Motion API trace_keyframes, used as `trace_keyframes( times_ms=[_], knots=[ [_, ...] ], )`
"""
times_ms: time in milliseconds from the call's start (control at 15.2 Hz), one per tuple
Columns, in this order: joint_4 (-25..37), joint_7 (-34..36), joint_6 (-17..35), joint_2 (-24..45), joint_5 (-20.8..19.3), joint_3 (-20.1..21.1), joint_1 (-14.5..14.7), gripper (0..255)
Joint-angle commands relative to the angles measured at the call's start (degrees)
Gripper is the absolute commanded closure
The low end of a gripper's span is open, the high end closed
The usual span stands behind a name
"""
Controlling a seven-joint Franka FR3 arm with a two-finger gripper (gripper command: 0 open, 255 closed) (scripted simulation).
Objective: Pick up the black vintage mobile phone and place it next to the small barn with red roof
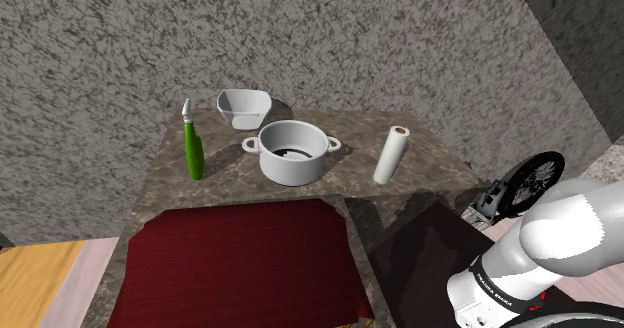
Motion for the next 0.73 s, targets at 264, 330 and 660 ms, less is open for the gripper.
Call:
trace_keyframes(
  times_ms=[264, 330, 660],
  knots=[
    [2.9, 1.0, -5.9, -0.8, -2.1, -7.2, 4.4, 0],
    [2.9, 1.0, -5.9, -0.8, -2.1, -7.1, 4.4, 0],
    [2.9, 1.0, -5.9, -0.8, -2.1, -7.1, 4.4, 0]
  ],
)
